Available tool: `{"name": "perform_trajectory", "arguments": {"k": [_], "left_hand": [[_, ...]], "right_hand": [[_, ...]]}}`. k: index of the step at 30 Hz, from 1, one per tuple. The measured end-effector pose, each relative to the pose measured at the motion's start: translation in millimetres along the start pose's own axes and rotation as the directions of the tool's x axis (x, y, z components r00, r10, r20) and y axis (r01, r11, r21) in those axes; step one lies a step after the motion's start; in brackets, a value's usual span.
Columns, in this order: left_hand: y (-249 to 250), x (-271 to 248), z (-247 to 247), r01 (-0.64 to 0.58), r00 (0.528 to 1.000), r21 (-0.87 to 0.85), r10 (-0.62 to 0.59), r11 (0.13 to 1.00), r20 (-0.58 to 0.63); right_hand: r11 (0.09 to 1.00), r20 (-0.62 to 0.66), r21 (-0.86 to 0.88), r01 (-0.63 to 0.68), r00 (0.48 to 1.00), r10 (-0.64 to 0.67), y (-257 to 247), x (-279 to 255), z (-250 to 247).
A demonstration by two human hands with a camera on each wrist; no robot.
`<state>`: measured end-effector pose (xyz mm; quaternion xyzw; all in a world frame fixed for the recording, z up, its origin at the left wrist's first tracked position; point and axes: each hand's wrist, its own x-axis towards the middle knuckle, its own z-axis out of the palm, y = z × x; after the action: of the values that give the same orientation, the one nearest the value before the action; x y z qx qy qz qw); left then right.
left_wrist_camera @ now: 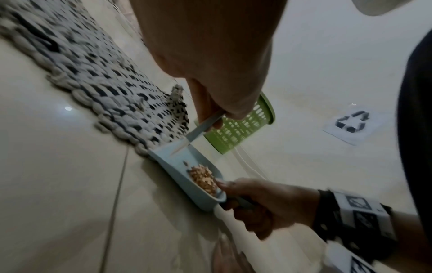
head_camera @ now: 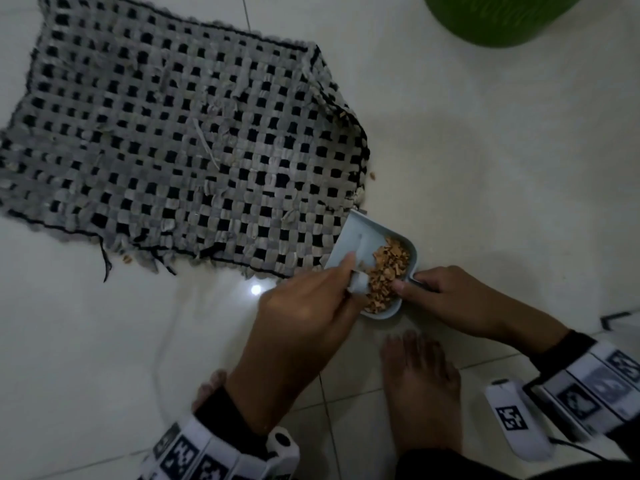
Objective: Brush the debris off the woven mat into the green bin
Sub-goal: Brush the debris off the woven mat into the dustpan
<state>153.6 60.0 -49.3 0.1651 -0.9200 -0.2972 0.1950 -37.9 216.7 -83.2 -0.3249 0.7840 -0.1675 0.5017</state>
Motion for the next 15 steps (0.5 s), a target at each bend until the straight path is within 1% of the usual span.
{"name": "perform_trajectory", "arguments": {"k": [4, 6, 8, 10, 13, 15], "left_hand": [[-22, -3, -16, 0.075, 0.997, 0.165, -0.071, 0.983, -0.033], [-24, -3, -15, 0.078, 0.997, 0.196, -0.077, 0.977, -0.015], [-15, -4, -5, 0.031, 0.999, 0.153, -0.034, 0.988, 0.016], [-2, -4, 6, 0.002, 1.000, 0.071, -0.003, 0.998, 0.026], [1, 0, 4, 0.037, 0.999, 0.006, -0.037, 0.999, 0.022], [-11, 6, -11, 0.092, 0.996, 0.049, -0.092, 0.995, -0.014]], "right_hand": [[1.000, 0.015, 0.006, 0.005, 1.000, -0.005, 1, -1, 0], [1.000, 0.011, 0.003, 0.010, 1.000, -0.011, 2, -1, 0], [1.000, 0.006, 0.004, 0.014, 1.000, -0.014, 2, -1, 0], [1.000, -0.002, -0.015, 0.020, 1.000, -0.020, 0, -2, 0], [1.000, -0.006, -0.002, 0.013, 1.000, -0.013, 1, -2, 0], [1.000, -0.001, 0.013, 0.012, 1.000, -0.012, 2, -3, 0]]}}
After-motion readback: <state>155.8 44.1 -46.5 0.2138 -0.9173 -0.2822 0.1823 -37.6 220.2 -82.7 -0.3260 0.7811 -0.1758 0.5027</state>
